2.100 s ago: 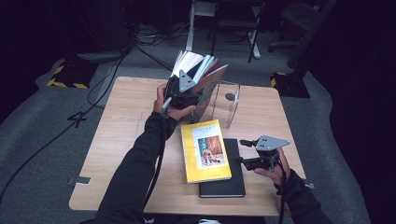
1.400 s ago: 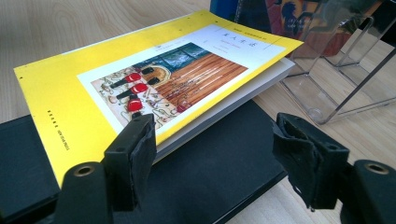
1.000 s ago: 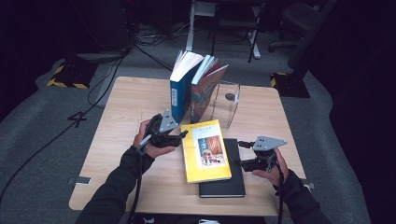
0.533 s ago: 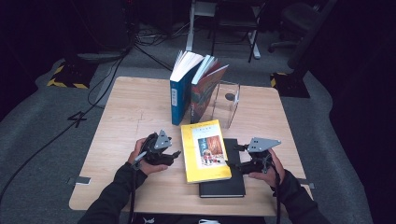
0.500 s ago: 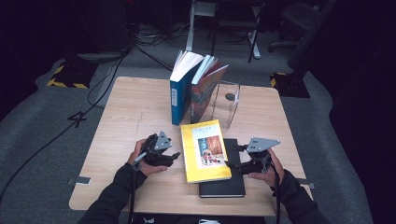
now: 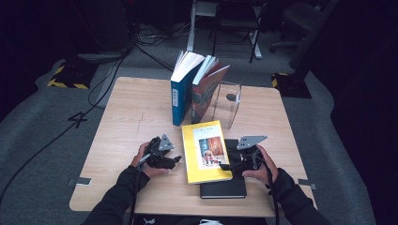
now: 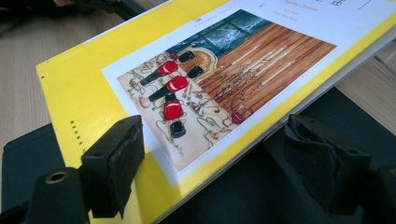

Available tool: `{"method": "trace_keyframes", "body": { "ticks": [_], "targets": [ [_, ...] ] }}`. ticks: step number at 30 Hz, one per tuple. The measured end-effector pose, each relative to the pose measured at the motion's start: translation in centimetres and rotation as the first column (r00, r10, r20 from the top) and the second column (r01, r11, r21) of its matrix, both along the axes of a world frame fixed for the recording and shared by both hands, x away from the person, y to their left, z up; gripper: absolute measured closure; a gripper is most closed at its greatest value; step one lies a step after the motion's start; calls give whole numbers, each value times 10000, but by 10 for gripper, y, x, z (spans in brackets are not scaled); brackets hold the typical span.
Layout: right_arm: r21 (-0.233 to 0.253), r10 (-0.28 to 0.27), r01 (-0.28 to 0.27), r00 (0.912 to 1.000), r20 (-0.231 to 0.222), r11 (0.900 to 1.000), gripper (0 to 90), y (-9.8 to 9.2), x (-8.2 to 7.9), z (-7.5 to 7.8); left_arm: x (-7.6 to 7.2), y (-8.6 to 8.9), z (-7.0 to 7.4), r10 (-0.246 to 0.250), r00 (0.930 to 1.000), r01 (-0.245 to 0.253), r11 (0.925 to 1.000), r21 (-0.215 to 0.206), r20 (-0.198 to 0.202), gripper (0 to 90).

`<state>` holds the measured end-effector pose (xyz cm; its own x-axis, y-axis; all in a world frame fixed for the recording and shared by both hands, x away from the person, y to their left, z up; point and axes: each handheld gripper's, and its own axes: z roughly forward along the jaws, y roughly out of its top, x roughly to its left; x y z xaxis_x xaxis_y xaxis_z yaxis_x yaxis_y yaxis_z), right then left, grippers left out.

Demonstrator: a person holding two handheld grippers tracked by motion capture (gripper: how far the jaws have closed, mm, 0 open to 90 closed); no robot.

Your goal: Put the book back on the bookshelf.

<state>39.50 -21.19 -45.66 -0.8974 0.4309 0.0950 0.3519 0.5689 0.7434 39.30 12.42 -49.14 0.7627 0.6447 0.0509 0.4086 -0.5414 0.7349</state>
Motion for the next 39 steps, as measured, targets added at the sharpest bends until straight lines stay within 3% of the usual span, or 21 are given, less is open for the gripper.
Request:
{"method": "trace_keyframes", "body": {
  "ticks": [2, 8, 12, 17, 18, 21, 27, 29, 30, 35, 39],
  "targets": [
    [27, 125, -124, 9987, -502, 9999, 153, 3, 8, -2, 10, -3, 2, 320, 9995, -320, 9993, -188, -3, 326],
    [14, 19, -18, 9966, -823, 10000, 111, 7, 19, -5, 26, -4, -1, 489, 9988, -487, 9987, -169, 67, 326],
    [-78, 22, -29, 9964, -850, 10000, 100, 10, 22, -4, 37, -3, -3, 576, 9983, -579, 9980, -265, -112, 323],
    [-173, 21, -36, 9965, -838, 9998, 106, 12, 23, -3, 46, -6, -5, 705, 9970, -702, 9975, -112, 304, 348],
    [-160, -8, -6, 9966, -820, 9999, 115, 11, 23, -3, 48, -8, -5, 509, 9987, -509, 9987, -95, 64, 387],
    [-100, -12, 7, 9987, -505, 9999, 181, 11, 21, 1, 49, -11, -2, 424, 9991, -422, 9990, -163, 90, 435],
    [107, 174, -171, 9995, -263, 9998, 196, 11, 20, 6, 52, -11, -2, 370, 9993, -370, 9989, -293, 7, 436],
    [359, 301, -296, 9995, -135, 9989, 287, 11, 22, 7, 52, -13, -2, 366, 9993, -365, 9987, -343, 17, 453],
    [541, 433, -423, 9989, -186, 9976, 306, 13, 24, 7, 53, -14, -2, 334, 9994, -333, 9989, -334, 50, 453],
    [526, 487, -464, 9979, -434, 9975, 346, 21, 33, 6, 53, -15, -3, 299, 9995, -297, 9987, -410, 45, 469],
    [993, 580, -502, 9954, -767, 9938, 598, 20, 38, 3, 53, -15, -3, 267, 9996, -266, 9987, -430, 0, 488]
  ]
}}
